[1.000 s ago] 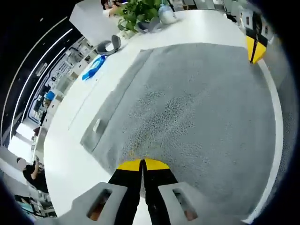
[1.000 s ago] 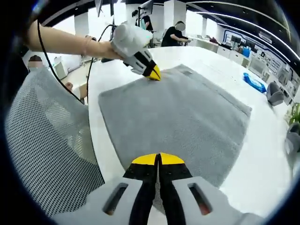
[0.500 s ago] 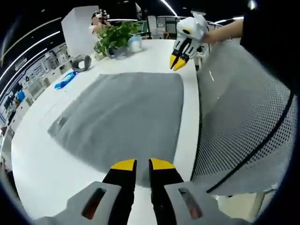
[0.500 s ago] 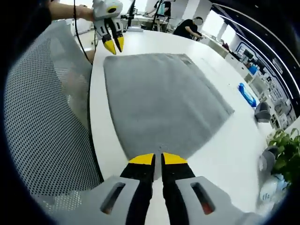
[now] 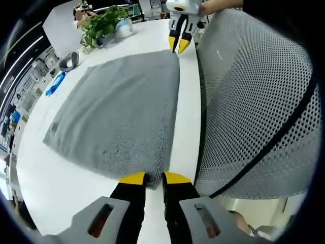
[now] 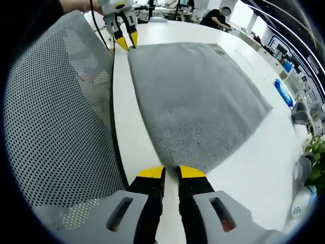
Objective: Fold the towel on the table until its edges align and the towel forms a compact rectangular stack.
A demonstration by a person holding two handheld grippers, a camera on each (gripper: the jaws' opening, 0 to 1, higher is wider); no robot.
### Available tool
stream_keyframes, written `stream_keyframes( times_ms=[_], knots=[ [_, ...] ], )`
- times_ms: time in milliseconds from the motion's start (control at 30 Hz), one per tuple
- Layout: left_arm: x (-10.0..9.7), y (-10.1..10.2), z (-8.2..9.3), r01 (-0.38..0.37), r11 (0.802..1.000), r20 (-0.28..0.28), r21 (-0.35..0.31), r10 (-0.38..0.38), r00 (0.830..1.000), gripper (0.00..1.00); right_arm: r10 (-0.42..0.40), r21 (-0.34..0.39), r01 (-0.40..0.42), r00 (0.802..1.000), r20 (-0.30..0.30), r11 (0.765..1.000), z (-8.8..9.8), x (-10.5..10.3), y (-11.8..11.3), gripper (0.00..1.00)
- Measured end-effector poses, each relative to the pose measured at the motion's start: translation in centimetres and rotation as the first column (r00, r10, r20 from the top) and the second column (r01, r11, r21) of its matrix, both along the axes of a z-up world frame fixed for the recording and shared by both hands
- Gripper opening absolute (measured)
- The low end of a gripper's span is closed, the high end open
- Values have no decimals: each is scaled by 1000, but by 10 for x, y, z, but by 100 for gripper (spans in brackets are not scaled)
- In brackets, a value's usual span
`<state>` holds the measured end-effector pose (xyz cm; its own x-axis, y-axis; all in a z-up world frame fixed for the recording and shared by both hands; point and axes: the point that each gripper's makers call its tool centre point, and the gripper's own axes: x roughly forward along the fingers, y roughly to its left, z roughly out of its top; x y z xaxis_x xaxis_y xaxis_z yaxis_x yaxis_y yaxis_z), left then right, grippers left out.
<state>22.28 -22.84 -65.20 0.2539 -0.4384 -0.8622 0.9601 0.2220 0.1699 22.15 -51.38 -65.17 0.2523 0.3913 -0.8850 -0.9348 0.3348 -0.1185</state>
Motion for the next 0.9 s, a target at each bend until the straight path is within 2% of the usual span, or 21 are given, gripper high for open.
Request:
stream_keyframes(
  times_ms=[333,467,700,900],
  knots=[
    [2,4,-4,-56,998,4,-1,56,998,11,-40,-26,40,999,-8,999,-4,4,-11,6],
    [2,4,-4,-67,998,3,-5,67,998,10,-13,-48,14,1000,19,999,-3,5,-11,6],
    [2,4,-2,-81,997,0,-8,81,997,9,6,-74,-5,1000,20,997,-8,6,-11,6],
    [3,4,-2,-85,996,0,-9,85,996,8,-24,-70,25,1000,19,997,-7,9,-13,4]
  ],
)
